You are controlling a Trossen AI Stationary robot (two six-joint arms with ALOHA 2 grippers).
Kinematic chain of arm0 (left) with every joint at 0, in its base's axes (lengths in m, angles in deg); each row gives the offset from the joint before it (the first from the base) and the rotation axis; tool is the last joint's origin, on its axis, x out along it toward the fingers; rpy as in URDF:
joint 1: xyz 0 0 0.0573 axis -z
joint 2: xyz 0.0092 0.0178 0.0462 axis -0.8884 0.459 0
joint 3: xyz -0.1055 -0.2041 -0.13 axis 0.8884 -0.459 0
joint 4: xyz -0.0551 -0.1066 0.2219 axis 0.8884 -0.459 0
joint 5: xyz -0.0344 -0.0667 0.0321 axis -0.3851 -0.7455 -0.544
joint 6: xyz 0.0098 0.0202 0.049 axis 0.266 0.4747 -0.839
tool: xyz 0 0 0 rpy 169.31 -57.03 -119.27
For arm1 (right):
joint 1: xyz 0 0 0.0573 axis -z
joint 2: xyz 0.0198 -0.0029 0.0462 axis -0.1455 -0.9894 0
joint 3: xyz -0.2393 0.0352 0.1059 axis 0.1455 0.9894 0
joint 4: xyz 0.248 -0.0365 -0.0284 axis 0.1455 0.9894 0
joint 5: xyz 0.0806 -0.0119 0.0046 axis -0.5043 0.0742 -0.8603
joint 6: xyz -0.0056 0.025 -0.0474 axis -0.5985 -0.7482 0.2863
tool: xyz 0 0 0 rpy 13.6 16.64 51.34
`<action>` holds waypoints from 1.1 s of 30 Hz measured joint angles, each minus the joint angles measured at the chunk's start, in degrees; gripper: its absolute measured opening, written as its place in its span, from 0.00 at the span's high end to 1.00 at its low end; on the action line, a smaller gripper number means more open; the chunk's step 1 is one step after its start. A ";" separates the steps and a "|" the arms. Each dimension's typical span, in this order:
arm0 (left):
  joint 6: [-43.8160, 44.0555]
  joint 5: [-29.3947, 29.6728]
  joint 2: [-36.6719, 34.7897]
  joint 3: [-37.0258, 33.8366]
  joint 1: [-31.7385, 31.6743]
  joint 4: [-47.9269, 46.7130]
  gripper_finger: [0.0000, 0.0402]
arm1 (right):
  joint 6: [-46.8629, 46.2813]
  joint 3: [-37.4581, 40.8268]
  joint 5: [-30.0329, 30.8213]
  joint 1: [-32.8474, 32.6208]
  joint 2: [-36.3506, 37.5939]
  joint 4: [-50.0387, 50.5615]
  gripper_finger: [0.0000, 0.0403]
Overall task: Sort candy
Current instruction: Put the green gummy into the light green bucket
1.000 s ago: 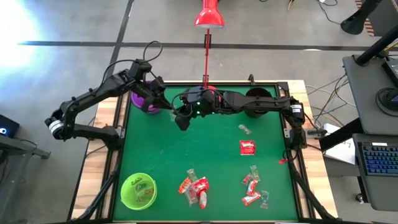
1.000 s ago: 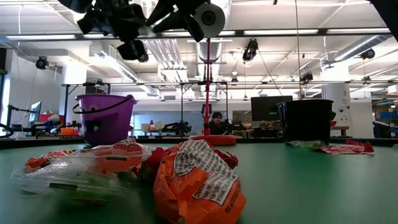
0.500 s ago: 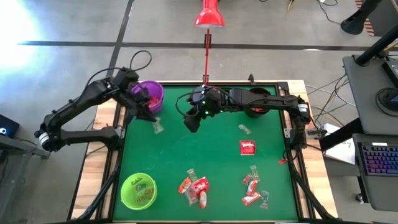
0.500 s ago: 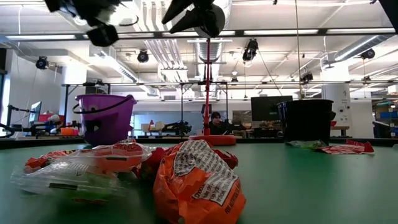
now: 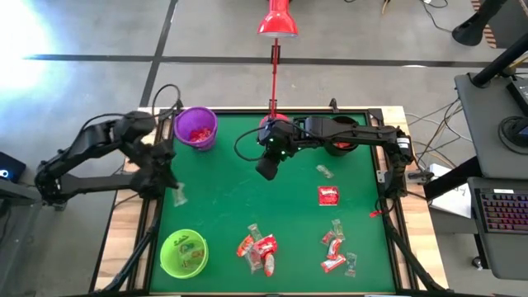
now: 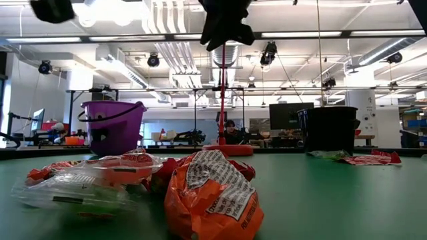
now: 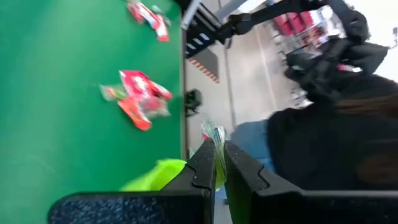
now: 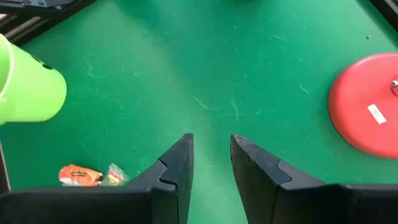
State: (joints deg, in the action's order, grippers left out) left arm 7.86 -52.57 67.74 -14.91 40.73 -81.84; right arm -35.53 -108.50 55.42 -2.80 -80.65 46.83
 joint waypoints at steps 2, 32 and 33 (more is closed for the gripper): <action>4.43 0.37 -1.99 0.00 1.86 0.00 1.00 | 0.45 0.00 0.00 -0.02 0.00 -0.05 0.76; 17.87 33.79 -5.73 -19.41 39.94 40.04 1.00 | 0.76 1.48 0.04 0.00 -0.02 1.29 0.78; 19.82 35.11 -5.72 -20.42 42.45 40.03 1.00 | 0.66 1.73 0.04 0.00 -0.04 1.30 0.78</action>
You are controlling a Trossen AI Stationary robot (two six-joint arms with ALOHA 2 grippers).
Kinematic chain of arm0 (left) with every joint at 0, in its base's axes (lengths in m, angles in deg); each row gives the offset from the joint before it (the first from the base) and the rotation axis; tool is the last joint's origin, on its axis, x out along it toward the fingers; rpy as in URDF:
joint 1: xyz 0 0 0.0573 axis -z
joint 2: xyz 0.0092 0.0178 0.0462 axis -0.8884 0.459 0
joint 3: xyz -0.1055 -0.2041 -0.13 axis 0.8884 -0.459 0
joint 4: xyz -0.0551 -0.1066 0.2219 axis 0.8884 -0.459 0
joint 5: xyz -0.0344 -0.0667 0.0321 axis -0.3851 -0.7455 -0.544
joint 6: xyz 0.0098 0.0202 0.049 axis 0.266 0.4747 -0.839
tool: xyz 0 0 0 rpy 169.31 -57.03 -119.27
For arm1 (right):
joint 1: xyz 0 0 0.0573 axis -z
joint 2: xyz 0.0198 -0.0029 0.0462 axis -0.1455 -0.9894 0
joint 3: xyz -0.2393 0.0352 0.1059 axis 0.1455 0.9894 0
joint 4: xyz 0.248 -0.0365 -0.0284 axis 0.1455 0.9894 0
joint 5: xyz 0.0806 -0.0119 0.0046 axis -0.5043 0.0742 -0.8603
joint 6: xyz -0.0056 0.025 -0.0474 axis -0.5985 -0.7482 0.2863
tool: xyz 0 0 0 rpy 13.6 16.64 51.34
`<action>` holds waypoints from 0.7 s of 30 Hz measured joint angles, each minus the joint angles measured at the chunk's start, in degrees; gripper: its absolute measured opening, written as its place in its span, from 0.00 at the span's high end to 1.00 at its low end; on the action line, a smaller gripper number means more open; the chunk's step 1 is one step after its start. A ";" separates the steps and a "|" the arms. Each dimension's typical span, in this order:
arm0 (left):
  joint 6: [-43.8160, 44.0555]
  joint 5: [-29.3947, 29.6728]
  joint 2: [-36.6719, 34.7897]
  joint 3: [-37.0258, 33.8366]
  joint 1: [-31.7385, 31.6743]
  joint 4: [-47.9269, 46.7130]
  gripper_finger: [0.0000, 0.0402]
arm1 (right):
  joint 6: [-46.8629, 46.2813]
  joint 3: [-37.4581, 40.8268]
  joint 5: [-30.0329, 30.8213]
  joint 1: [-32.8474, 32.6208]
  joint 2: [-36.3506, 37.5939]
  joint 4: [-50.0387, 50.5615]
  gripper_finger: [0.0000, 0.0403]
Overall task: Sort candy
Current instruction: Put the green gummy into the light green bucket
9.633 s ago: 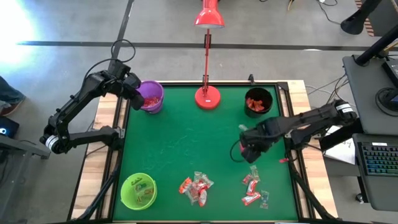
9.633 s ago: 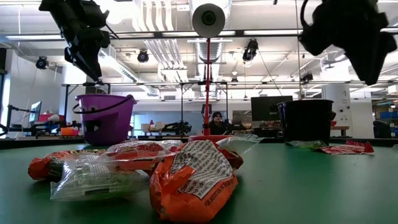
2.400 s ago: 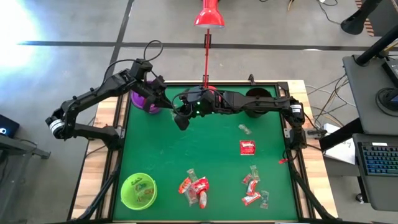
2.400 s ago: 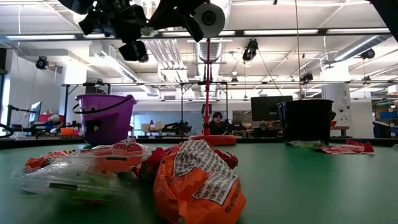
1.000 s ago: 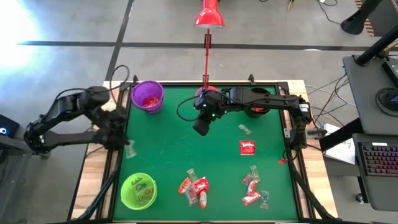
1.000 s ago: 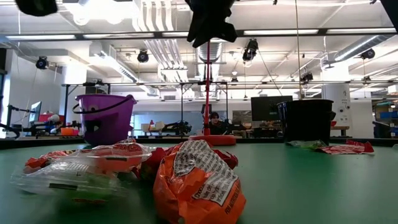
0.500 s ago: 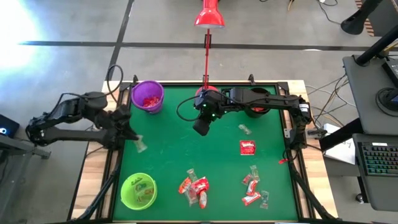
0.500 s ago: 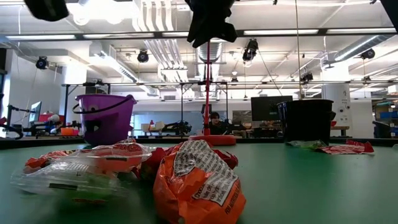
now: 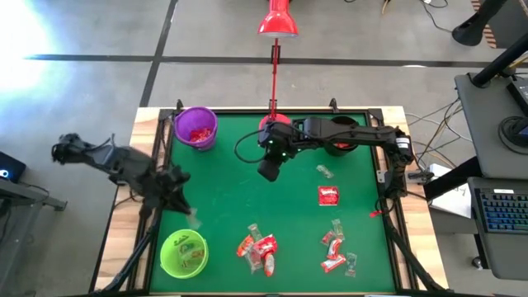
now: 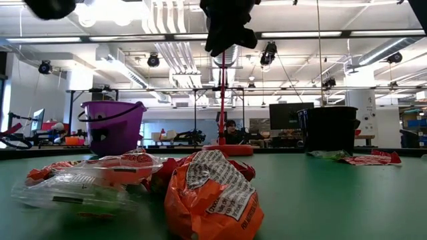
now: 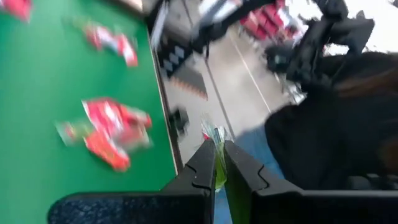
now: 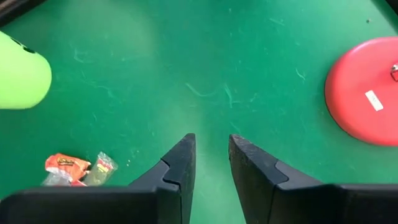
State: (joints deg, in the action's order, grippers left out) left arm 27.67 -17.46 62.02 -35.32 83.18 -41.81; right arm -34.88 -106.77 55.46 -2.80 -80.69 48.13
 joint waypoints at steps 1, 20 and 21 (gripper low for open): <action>1.94 1.30 0.03 -0.85 2.34 -0.08 1.00 | -0.05 0.22 0.00 0.00 -0.03 -0.01 0.78; 13.09 7.75 4.53 -1.84 17.94 0.40 0.95 | -0.15 0.72 -0.02 0.00 -0.03 -0.18 0.77; 13.08 6.85 5.13 -1.51 17.93 0.35 0.93 | -0.31 0.72 -0.02 0.00 -0.03 -0.27 0.76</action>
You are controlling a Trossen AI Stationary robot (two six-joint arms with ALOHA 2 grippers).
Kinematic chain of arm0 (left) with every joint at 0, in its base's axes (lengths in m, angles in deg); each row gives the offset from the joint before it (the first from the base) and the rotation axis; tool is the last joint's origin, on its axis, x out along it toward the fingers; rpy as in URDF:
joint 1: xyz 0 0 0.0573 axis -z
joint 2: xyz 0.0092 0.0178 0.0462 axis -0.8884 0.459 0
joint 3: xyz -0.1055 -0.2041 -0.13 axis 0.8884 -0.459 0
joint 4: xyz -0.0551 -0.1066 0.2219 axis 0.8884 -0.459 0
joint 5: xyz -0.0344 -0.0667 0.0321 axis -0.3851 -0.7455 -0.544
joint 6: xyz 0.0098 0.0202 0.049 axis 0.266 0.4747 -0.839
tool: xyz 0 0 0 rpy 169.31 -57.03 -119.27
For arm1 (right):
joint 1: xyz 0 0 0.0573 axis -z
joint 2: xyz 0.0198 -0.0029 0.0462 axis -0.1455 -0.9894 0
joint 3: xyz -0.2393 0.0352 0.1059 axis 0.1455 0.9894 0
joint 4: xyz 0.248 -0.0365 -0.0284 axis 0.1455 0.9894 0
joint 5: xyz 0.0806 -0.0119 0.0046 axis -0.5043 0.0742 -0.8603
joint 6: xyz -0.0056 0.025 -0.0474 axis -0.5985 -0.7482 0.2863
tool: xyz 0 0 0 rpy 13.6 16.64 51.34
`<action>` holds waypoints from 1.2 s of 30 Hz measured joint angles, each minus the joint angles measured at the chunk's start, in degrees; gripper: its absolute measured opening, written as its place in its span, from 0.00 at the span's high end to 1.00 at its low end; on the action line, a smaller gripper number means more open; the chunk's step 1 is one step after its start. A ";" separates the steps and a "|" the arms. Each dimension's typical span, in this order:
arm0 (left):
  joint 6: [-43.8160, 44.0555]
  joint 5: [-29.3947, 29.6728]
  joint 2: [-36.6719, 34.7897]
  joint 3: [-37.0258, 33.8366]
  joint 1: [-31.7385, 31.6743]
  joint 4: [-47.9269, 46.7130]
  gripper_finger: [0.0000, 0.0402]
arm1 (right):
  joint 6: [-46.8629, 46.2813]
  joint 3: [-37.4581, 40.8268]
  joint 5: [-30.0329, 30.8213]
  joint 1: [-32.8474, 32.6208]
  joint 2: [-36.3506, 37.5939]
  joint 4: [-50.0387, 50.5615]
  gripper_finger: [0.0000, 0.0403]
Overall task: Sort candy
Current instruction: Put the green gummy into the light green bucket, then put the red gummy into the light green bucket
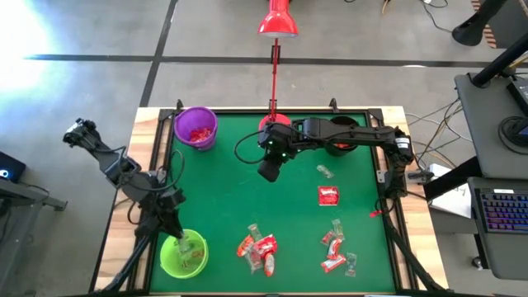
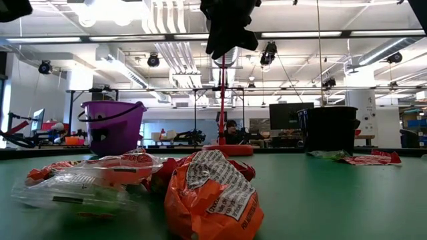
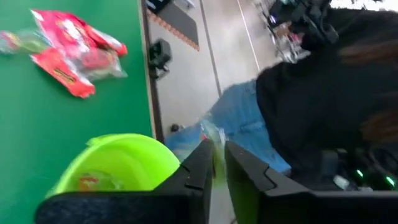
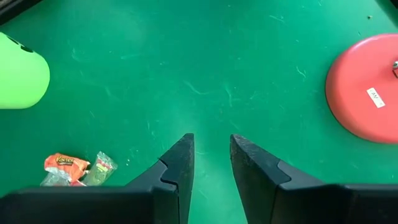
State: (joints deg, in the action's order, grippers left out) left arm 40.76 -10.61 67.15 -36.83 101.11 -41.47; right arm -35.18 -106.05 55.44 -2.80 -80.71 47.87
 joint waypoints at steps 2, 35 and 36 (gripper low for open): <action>-0.02 -2.04 1.19 0.57 0.02 0.12 0.89 | -0.24 0.00 0.00 0.00 0.00 -0.09 0.75; -35.37 49.24 6.27 16.07 -0.17 -16.69 0.69 | -9.43 0.04 4.75 -3.17 0.00 20.18 0.73; -34.94 49.33 6.27 16.65 -0.17 -18.23 0.69 | -10.73 0.04 4.88 -3.51 0.00 20.93 0.72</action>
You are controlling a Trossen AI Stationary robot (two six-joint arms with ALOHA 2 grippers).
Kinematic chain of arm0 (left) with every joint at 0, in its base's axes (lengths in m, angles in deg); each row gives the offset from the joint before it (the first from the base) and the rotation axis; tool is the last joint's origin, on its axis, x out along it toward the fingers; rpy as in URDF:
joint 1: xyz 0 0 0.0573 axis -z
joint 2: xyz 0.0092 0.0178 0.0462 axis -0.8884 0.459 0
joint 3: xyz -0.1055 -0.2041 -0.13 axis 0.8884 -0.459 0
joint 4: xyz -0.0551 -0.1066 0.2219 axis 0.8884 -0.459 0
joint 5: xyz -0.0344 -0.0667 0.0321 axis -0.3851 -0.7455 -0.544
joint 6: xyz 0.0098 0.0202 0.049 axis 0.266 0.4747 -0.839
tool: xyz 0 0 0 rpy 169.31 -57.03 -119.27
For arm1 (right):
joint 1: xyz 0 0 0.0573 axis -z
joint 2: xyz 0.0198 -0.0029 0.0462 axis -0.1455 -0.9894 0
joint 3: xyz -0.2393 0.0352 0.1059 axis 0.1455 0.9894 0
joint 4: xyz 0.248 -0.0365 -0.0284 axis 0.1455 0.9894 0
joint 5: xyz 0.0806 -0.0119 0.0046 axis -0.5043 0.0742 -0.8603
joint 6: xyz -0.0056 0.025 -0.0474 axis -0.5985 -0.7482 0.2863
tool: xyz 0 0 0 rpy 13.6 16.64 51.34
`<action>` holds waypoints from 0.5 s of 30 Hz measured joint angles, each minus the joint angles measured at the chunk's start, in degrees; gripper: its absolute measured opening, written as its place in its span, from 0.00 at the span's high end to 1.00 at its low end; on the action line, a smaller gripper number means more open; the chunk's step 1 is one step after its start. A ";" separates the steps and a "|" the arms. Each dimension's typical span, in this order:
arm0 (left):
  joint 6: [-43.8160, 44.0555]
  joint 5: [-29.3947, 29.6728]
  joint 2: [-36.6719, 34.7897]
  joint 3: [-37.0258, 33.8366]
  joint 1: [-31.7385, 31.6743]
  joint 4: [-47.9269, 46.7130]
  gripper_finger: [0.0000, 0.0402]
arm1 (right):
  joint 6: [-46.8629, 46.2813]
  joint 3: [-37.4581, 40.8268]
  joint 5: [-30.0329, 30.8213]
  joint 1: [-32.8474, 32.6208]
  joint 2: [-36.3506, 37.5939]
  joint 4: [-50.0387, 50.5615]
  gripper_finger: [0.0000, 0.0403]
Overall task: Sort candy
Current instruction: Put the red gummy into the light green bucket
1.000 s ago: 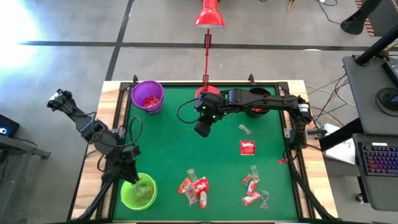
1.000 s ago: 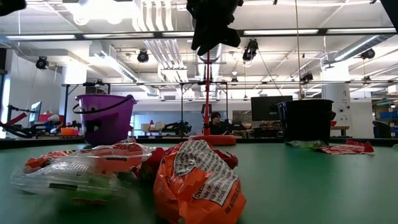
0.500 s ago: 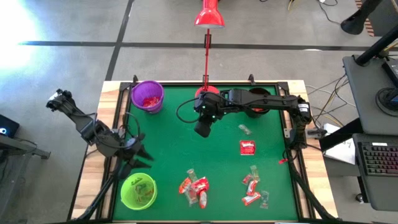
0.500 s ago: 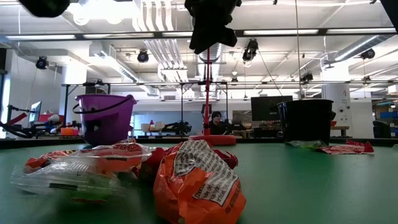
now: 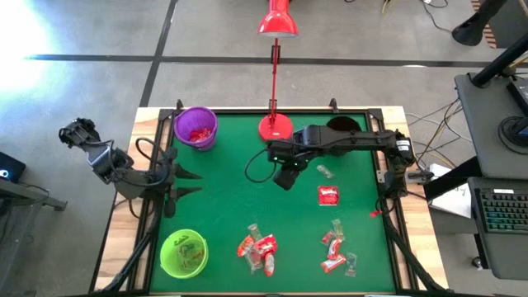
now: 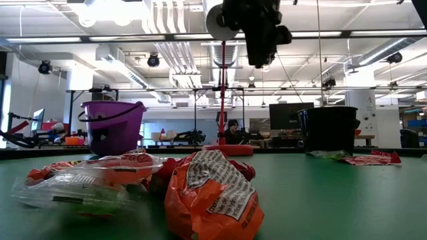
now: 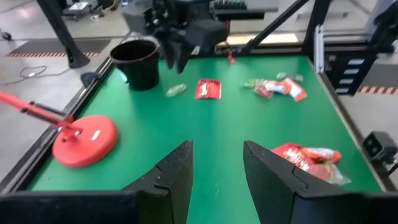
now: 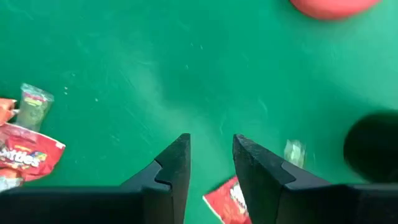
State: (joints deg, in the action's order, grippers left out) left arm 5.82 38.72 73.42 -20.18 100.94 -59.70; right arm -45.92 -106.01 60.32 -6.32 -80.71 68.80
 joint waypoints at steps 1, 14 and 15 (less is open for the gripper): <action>0.21 0.08 -0.02 0.56 0.00 -1.44 0.69 | -0.92 0.01 0.04 -0.31 0.00 0.61 0.71; 0.99 0.30 -1.78 1.69 0.00 -8.92 0.69 | -16.60 8.60 -0.29 -6.22 0.02 8.00 0.56; 0.99 0.31 -2.03 1.69 0.00 -9.09 0.69 | -18.12 9.60 -0.97 -7.14 0.02 7.97 0.56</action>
State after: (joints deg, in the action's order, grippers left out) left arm 6.81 39.03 71.39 -18.49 100.94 -68.78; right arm -64.03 -96.41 59.35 -13.45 -80.69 76.78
